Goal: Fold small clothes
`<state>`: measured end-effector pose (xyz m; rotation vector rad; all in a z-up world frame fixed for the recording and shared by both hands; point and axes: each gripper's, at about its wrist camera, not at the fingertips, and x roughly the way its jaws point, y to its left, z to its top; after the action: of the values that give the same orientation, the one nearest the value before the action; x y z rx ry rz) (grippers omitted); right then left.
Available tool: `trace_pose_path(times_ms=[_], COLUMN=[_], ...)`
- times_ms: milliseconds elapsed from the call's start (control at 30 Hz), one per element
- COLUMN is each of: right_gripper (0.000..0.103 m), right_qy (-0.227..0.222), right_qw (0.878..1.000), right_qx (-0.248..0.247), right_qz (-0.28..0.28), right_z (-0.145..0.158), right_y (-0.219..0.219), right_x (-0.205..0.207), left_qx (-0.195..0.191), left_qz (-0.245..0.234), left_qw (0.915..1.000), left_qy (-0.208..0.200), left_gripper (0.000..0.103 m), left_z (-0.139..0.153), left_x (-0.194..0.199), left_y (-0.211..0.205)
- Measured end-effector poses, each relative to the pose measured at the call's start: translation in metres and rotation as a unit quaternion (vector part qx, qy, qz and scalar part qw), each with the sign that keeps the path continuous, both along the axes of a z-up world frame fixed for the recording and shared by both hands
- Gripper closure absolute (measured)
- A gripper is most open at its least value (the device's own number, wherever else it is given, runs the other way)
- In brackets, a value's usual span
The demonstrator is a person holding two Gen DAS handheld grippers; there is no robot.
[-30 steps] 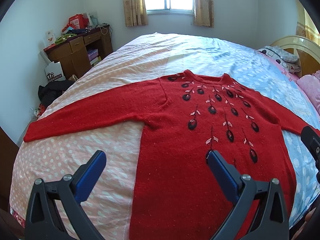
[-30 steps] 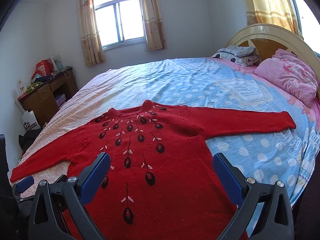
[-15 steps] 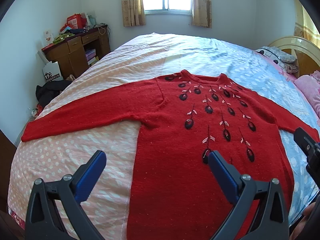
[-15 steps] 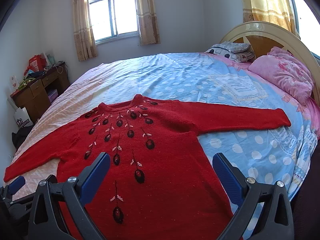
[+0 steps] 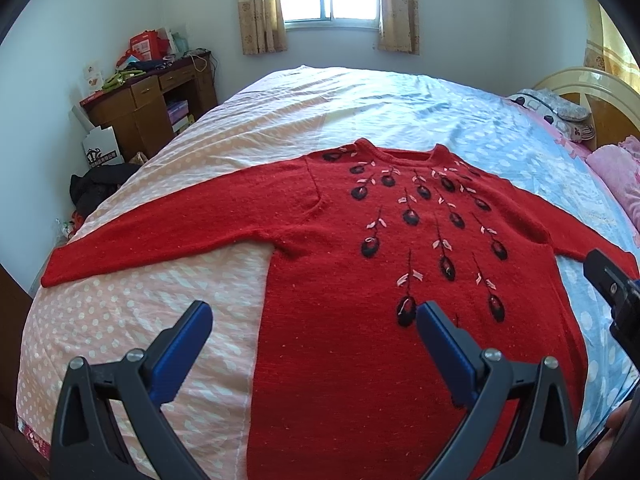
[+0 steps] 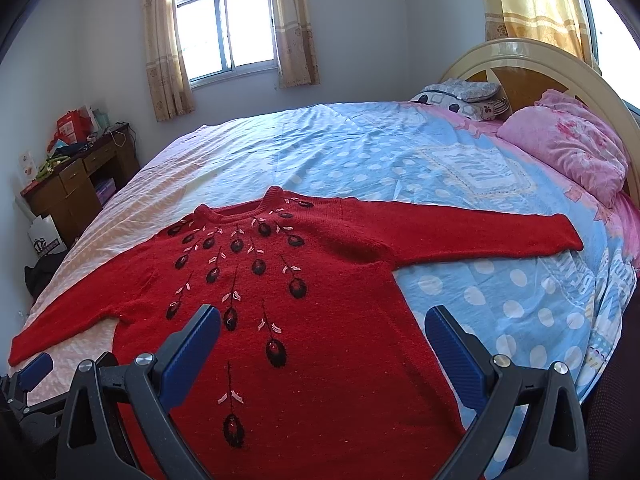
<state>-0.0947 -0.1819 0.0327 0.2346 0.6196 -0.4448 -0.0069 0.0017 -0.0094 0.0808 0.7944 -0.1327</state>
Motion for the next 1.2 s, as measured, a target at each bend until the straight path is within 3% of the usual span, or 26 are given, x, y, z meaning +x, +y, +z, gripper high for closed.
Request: trace_pose_path(times_ms=[400, 633, 767, 900, 967, 1100, 1200], right_gripper=[0.001, 0.001, 0.001, 0.004, 0.016, 0.030, 0.041], right_qy=[0.006, -0.019, -0.029, -0.024, -0.013, 0.004, 0.007], right_qw=[1.000, 0.999, 0.994, 0.988, 0.982, 0.963, 0.946], right_qx=[0.000, -0.024, -0.057, -0.034, -0.024, 0.004, 0.060], right_qz=[-0.019, -0.041, -0.087, -0.149, -0.188, -0.269, -0.319], right_z=[-0.007, -0.005, -0.005, -0.011, -0.015, -0.028, -0.048], right_y=[-0.021, -0.062, -0.116, -0.204, -0.249, -0.344, -0.411], right_x=[0.009, 0.005, -0.007, -0.023, -0.029, -0.049, -0.066], left_qx=[0.003, 0.014, 0.012, 0.019, 0.031, 0.044, 0.037], left_qz=[0.004, 0.005, 0.002, 0.001, 0.004, 0.017, 0.030], left_qw=[0.9999, 0.9999, 0.9998, 0.9993, 0.9988, 0.9982, 0.9986], left_qy=[0.015, -0.001, -0.015, -0.033, -0.038, -0.036, -0.022], left_gripper=[0.000, 0.000, 0.000, 0.000, 0.000, 0.000, 0.000], left_z=[-0.012, -0.015, -0.017, -0.022, -0.027, -0.039, -0.054], left_x=[0.009, 0.028, 0.041, 0.055, 0.065, 0.081, 0.091], left_y=[-0.004, -0.010, -0.013, -0.019, -0.024, -0.030, -0.030])
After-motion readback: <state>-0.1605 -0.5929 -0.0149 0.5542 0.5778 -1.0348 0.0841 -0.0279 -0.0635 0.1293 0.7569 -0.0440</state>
